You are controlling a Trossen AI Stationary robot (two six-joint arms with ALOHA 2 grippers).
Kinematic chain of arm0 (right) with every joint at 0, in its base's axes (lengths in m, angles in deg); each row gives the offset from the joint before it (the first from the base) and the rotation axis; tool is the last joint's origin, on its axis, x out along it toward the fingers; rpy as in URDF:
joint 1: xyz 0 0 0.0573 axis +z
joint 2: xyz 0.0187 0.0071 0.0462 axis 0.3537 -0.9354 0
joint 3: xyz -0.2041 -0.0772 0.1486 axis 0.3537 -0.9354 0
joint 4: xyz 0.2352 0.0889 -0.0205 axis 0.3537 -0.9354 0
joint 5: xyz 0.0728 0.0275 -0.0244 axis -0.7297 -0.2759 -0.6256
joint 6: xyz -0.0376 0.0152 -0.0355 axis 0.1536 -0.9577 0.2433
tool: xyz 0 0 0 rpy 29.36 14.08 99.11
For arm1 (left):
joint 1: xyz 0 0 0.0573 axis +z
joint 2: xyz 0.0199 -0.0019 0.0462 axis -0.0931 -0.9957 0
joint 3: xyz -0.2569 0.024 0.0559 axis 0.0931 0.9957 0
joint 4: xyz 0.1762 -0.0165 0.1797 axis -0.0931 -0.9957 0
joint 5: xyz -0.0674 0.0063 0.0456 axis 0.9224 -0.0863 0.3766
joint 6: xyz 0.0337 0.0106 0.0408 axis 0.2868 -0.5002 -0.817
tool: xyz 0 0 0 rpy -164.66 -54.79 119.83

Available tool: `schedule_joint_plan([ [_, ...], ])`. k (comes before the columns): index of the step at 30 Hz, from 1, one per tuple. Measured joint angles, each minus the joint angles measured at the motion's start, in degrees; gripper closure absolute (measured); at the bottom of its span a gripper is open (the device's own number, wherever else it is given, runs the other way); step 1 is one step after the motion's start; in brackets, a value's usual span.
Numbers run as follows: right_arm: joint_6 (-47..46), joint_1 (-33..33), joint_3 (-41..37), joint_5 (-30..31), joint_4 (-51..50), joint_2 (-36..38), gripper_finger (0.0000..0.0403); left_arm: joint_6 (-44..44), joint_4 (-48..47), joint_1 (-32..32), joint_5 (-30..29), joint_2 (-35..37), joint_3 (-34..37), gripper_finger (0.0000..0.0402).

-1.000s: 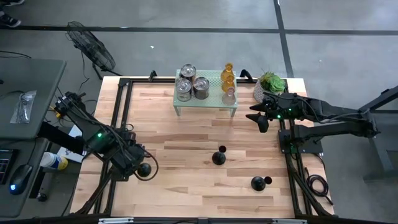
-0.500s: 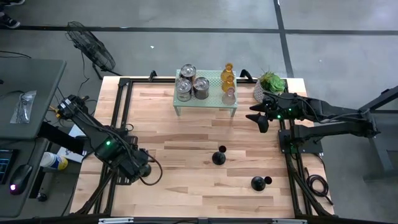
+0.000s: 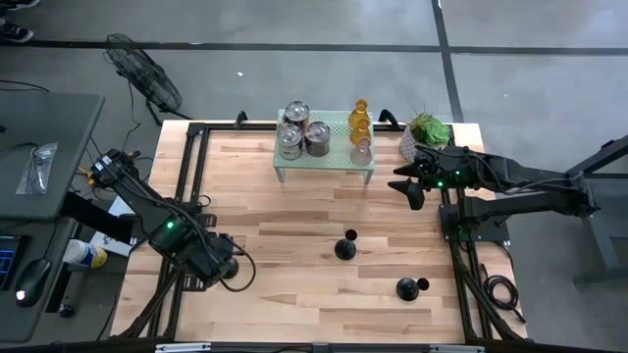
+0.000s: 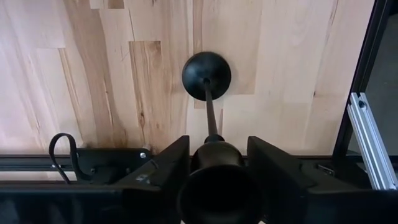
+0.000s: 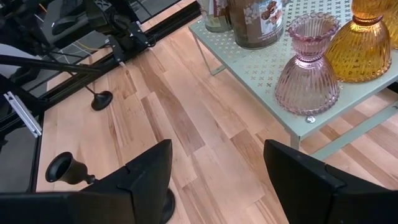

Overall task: Pick & Place candle stick holders
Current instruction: Put the left black candle holder on the shelf

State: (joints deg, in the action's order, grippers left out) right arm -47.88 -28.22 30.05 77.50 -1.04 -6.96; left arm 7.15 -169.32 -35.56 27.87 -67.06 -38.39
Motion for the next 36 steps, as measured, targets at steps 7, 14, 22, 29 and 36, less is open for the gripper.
schedule_joint_plan([
  [7, 0.0, 0.0, 0.0, 0.0, 0.0, 0.0, 0.0156, 0.3, 0.0, 0.0, 0.2, 0.0, 0.0, 0.0278],
  [14, 0.0, 0.0, 0.0, 0.0, 0.0, 0.0, 0.0156, 1.0, 0.0, 0.0, 0.4, 0.0, 0.0, 0.0280],
  [22, 0.0, 0.0, 0.0, -0.3, 0.0, 0.0, 0.0156, 2.5, 0.2, 0.0, 1.4, 0.0, 0.0, 0.0284],
  [29, 0.2, 0.0, 0.0, -0.3, 0.9, 0.0, 0.0156, 5.8, 0.4, 0.0, 2.7, 0.0, 0.0, 0.0284],
  [36, 2.1, 0.0, 0.0, -0.3, 5.4, 0.0, 0.0156, 9.9, 0.3, 2.1, 3.1, 0.0, -2.1, 0.0284],
])
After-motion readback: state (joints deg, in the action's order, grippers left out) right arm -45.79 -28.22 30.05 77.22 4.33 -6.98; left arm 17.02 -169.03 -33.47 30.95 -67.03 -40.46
